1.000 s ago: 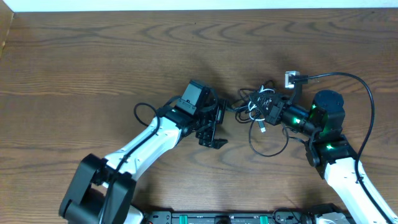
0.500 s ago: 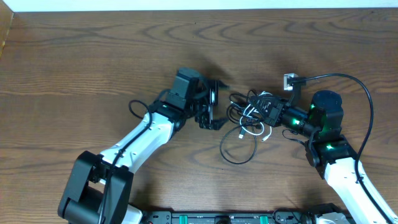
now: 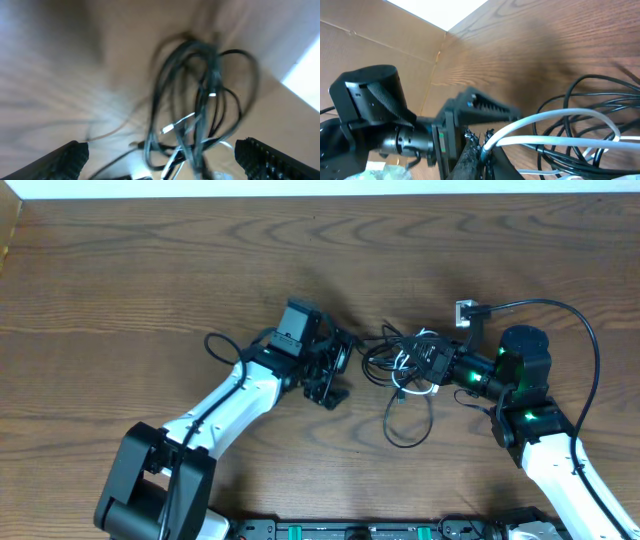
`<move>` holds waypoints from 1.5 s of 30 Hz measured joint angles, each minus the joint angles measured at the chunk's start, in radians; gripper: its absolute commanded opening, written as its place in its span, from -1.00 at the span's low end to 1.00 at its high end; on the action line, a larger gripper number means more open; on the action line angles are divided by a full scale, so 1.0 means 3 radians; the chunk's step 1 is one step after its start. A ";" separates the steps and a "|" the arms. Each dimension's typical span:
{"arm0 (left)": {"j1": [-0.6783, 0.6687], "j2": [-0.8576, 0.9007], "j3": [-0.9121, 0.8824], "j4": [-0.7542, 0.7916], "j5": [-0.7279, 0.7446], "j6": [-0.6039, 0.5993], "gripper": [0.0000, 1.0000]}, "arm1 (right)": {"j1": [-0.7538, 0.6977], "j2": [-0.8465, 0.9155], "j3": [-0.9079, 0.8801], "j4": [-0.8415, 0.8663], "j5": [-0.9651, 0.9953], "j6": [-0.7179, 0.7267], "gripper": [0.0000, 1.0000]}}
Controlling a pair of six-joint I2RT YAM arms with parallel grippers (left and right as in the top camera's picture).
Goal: Untangle cables
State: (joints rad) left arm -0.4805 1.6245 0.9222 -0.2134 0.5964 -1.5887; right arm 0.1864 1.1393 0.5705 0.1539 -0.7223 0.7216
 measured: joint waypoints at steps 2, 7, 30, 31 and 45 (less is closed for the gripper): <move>-0.0088 0.0003 0.0000 0.0000 -0.0005 -0.0095 1.00 | 0.0000 0.0000 0.0000 -0.0001 0.0000 0.0000 -0.98; -0.0289 0.0003 0.0000 0.0000 -0.0172 -0.0361 1.00 | 0.0000 0.0000 0.0000 -0.0039 -0.0001 0.0001 -0.98; -0.0745 0.0661 0.0001 0.0856 -0.0888 -0.1424 -0.47 | 0.0000 0.0000 0.0000 -0.0140 -0.0069 0.0003 -0.98; -0.0745 0.0711 0.0001 0.0861 -0.0910 -0.1408 -0.60 | 0.0000 0.0000 0.0000 -0.0148 -0.0074 0.0001 -0.98; -0.0370 0.0773 0.0003 0.0889 -0.1044 -0.0640 -0.85 | 0.0000 0.0000 0.0000 -0.0253 -0.0060 0.0003 -0.98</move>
State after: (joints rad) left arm -0.5915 1.8565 0.9230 0.0532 0.2832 -1.7805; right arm 0.1864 1.1393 0.5705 0.0780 -0.7403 0.7223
